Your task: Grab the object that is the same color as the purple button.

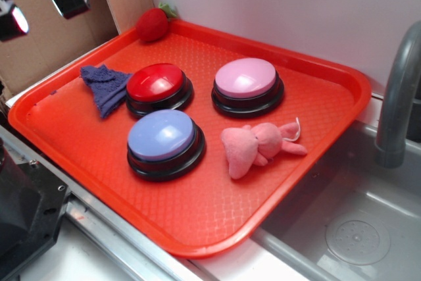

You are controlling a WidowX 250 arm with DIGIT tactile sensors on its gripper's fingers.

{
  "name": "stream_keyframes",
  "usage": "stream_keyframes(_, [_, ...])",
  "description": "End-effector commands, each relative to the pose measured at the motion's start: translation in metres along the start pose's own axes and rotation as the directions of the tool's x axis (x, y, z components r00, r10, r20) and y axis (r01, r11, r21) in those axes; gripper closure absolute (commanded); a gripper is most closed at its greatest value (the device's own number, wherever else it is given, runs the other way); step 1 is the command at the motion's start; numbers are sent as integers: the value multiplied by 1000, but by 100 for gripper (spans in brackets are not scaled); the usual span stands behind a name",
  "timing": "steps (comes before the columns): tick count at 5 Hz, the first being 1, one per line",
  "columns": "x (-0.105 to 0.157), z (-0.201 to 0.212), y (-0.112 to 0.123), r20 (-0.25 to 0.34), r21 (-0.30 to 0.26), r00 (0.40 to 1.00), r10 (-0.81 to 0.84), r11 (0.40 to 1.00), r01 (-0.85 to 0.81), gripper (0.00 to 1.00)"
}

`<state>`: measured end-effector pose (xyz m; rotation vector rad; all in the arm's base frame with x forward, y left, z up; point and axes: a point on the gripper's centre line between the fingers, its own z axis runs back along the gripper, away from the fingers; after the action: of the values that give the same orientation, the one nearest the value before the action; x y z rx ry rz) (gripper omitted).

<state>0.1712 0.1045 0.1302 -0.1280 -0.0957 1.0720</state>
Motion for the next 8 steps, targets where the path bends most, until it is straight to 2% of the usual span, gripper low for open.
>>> stream_keyframes(1, [41, -60, 0, 119, 5, 962, 244, 969, -247, 0])
stream_keyframes(3, [62, -100, -8, 161, -67, 912, 377, 926, -371, 0])
stream_keyframes(4, [62, -110, -10, 144, -68, 913, 380, 925, -374, 0])
stream_keyframes(5, [60, -116, -10, 111, -56, 908, 403, 915, -400, 7])
stream_keyframes(6, [58, -115, -9, 100, -69, 907, 409, 912, -403, 100])
stream_keyframes(8, [54, -110, -11, 141, -34, 919, 367, 930, -366, 100])
